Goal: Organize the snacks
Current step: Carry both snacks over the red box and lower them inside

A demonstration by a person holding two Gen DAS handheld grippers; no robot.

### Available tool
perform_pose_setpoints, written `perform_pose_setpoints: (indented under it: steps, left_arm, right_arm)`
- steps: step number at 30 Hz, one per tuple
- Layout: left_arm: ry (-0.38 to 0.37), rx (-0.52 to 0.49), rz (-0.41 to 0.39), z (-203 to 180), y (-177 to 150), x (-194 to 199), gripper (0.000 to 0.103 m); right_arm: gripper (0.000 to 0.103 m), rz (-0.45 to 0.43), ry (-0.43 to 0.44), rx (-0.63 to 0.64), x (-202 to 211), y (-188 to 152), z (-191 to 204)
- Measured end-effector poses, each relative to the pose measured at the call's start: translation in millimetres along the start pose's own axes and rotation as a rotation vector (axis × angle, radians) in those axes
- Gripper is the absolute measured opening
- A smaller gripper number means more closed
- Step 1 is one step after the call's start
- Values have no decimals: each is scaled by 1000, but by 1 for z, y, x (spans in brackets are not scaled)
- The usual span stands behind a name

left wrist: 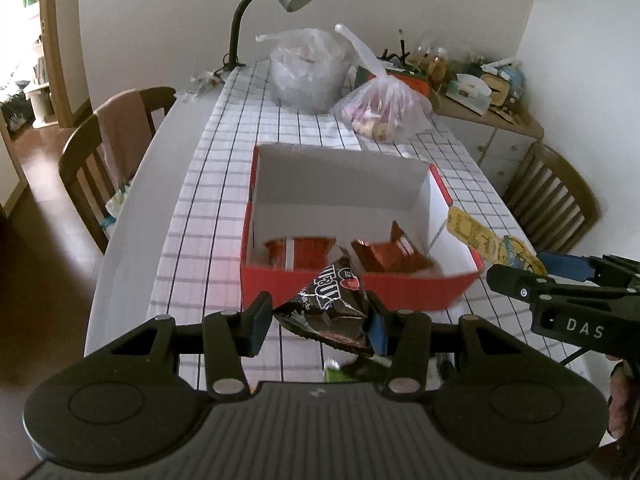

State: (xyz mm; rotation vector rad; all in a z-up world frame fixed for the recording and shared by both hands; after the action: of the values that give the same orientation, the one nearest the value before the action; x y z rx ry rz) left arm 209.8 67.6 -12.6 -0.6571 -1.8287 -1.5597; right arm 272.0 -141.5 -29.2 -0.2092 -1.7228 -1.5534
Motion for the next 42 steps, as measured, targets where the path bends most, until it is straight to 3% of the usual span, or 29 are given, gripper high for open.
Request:
perform_pose_setpoints:
  steps: [11,21,31,42]
  left_arm:
    - [61,3,47,5,48,-53,48]
    - [107,-9,123,15,74,-115,48]
    - [116,-70,228,6,72,-174,48]
    - [156,-117,339,6,61,-212,49]
  right_arm:
    - [67,28,-28,43,-58,40,-12]
    - [67,103,2,85,-121,59,-17]
    - [67,230,9,174,-189,52,-14]
    - [67,320,-6,235,-218,36,-7]
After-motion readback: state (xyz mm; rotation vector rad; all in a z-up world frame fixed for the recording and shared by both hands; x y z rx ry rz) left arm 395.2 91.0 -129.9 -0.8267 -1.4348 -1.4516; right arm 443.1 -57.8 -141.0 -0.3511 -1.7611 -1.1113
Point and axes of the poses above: each gripper's, at about its wrist camera, not at the fingertips, and x roughly against the way its jaws point, z to its left, y to its top, the point moved 4 cm from there along -x, roughly the way its jaws point, and after that the axes turned 2 degrees about -x, right-handed, at the moved point
